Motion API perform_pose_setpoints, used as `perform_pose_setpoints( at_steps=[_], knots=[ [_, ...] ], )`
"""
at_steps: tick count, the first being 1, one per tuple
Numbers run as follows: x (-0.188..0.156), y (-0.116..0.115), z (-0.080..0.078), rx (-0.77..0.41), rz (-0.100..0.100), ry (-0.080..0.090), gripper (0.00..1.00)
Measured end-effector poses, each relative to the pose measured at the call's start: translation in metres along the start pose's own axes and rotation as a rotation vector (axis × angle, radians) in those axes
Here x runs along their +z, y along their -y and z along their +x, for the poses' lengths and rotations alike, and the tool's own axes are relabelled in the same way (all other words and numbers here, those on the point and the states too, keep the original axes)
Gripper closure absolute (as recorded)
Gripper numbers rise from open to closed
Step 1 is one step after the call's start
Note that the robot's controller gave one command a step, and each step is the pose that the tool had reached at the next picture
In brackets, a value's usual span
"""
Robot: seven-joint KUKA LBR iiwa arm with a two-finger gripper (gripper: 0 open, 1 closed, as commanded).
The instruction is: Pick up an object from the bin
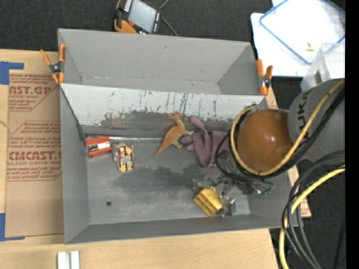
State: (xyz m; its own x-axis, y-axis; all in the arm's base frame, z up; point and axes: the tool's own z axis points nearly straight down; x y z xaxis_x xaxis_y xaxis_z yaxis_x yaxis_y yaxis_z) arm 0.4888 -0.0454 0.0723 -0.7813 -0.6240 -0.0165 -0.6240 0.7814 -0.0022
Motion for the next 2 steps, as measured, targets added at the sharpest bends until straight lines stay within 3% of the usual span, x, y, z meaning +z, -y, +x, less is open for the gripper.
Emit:
perform_pose_setpoints(
  at_steps=[1, 2],
  knots=[
    [-0.010, -0.002, 0.001, 0.000, -0.004, -0.005, 1.00],
    [-0.050, -0.003, 0.000, 0.001, -0.008, -0.006, 1.00]
  ],
)
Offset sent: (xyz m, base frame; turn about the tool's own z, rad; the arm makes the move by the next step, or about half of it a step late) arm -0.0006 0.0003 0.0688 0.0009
